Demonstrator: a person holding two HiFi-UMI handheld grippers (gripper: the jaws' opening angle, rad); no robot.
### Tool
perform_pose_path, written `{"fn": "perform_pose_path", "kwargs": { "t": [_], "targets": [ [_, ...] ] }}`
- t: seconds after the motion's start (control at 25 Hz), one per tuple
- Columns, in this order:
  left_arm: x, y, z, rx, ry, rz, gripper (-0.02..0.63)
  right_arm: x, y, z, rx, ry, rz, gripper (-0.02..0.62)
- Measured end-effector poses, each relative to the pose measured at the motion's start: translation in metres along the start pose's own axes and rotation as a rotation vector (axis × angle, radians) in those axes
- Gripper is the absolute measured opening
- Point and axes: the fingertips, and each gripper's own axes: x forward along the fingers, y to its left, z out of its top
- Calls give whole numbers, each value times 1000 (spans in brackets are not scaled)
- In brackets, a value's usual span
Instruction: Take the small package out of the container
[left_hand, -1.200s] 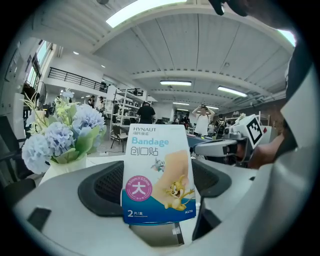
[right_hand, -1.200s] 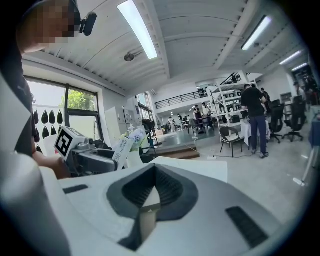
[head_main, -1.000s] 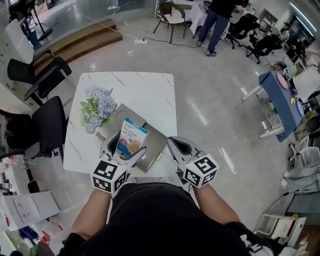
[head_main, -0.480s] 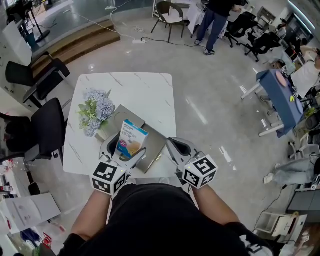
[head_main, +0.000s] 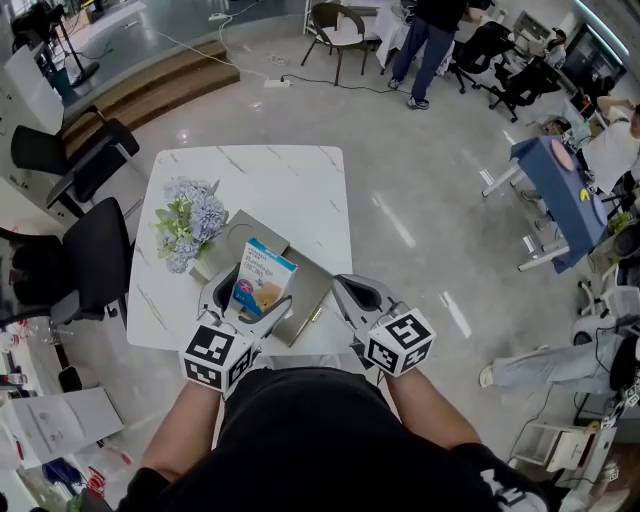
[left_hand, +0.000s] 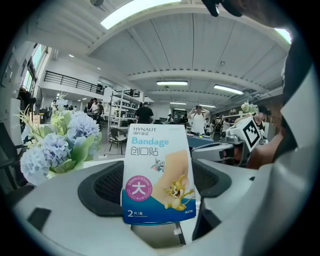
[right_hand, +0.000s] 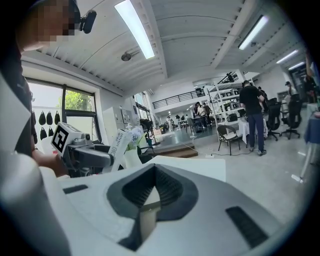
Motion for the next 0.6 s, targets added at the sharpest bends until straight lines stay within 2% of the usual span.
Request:
{"fn": "perform_pose_path", "kwargs": {
  "t": [0.6],
  "targets": [
    [1,0,-4,5,7,8,423,0,0,-4,7,-6,-1,0]
  ]
}}
